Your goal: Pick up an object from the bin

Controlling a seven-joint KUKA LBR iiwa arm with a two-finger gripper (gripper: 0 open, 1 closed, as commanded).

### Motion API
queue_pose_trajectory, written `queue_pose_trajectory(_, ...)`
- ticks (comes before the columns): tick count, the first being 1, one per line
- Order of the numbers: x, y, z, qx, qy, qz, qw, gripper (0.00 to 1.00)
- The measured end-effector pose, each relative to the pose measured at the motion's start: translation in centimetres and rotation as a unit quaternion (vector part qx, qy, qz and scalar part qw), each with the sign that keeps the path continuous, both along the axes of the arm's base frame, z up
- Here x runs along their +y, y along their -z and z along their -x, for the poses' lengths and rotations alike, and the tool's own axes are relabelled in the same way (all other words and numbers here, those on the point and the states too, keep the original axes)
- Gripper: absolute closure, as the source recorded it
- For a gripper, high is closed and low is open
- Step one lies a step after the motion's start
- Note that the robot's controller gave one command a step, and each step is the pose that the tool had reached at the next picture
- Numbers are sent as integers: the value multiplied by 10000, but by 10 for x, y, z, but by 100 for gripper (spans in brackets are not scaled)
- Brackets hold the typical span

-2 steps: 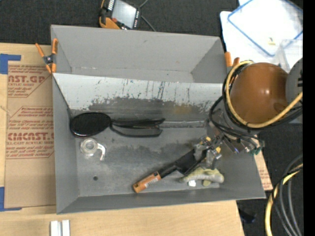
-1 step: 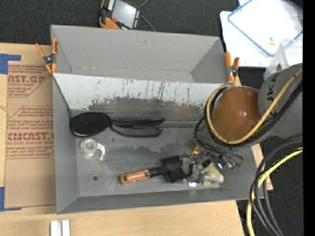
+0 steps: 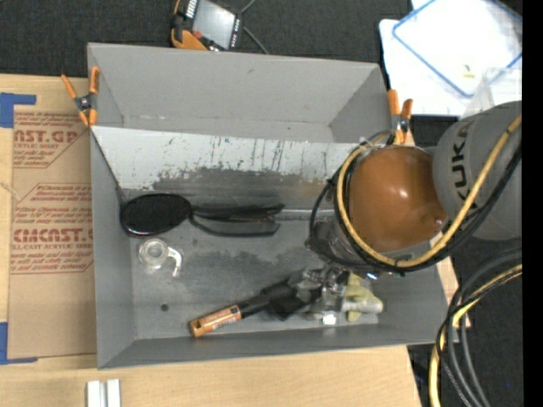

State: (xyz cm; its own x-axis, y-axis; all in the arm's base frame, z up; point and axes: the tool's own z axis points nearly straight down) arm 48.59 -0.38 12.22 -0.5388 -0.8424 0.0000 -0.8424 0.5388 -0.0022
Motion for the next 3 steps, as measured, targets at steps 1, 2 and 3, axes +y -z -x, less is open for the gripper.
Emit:
queue_pose_trajectory(1,-13,16,-1,53,1258,-7,9920,100)
queue_pose_trajectory(2,-11,13,1,51,1993,-4,9799,100)
queue_pose_trajectory(3,-12,-98,-54,55,1704,-9,9854,100)
